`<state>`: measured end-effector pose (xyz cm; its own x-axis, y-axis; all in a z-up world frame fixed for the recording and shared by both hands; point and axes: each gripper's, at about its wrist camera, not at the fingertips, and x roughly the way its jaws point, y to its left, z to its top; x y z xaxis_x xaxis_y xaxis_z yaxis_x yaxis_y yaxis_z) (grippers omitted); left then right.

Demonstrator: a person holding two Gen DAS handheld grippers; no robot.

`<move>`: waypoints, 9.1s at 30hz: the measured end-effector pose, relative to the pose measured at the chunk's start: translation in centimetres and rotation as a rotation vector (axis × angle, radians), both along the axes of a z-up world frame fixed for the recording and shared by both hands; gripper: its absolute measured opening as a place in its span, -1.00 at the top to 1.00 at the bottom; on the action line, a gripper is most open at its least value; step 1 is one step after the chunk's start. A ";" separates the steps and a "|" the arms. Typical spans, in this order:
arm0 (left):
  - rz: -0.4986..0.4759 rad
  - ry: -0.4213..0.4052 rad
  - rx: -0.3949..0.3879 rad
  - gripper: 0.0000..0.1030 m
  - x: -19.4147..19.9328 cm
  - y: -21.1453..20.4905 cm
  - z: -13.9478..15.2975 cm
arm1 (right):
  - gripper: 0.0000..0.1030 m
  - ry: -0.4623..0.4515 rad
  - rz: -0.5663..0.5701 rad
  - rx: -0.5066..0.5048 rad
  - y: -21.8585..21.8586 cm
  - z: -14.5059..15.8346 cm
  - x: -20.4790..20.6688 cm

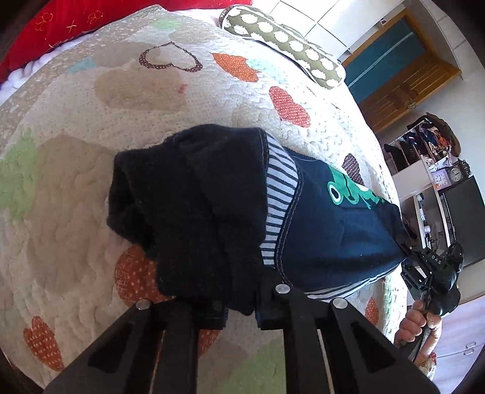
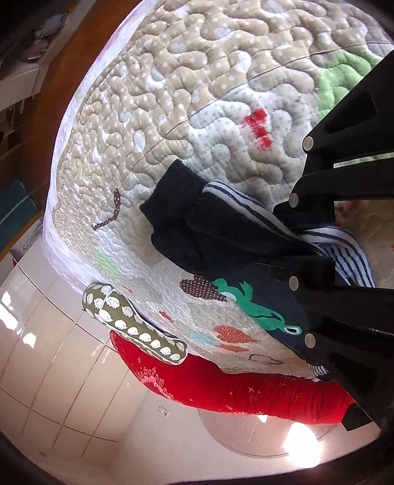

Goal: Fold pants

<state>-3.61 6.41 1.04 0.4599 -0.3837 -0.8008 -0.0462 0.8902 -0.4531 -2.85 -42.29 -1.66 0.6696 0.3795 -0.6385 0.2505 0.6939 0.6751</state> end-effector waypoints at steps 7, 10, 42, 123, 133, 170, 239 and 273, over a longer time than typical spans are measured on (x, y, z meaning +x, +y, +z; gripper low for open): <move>-0.004 -0.035 0.001 0.78 -4.9 1.2 1.7 | 0.74 -0.033 0.035 -0.038 1.2 1.7 -6.3; -0.003 0.003 0.016 0.74 -6.6 1.8 0.4 | 0.72 -0.016 0.047 -0.083 1.7 1.0 -8.9; 0.080 -0.026 -0.063 0.96 -8.8 3.6 2.5 | 0.10 -0.105 0.229 -0.102 8.8 3.6 -14.3; 0.080 0.109 0.077 0.80 1.3 4.5 -2.5 | -0.05 0.056 -0.059 -0.374 -5.5 4.5 -9.5; 0.195 0.105 0.070 0.76 -2.2 8.0 -0.7 | -0.13 0.065 -0.064 -0.262 -6.1 2.9 -13.9; 0.191 -0.264 0.496 -0.20 -13.1 1.6 8.1 | -0.13 0.092 0.150 -0.484 6.4 1.5 -12.1; -0.412 -0.096 0.452 0.90 15.4 -7.2 0.3 | 0.89 0.010 0.743 -0.624 9.4 2.7 16.0; -0.061 -0.180 0.211 0.26 -13.5 4.8 3.4 | 0.00 -0.041 0.131 -0.314 -0.6 3.3 -15.3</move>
<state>-17.13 11.22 4.42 0.5826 -0.2490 -0.7736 0.0748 0.9643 -0.2540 -18.13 -42.90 1.62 0.6557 0.2529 -0.7114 0.1229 0.8939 0.4311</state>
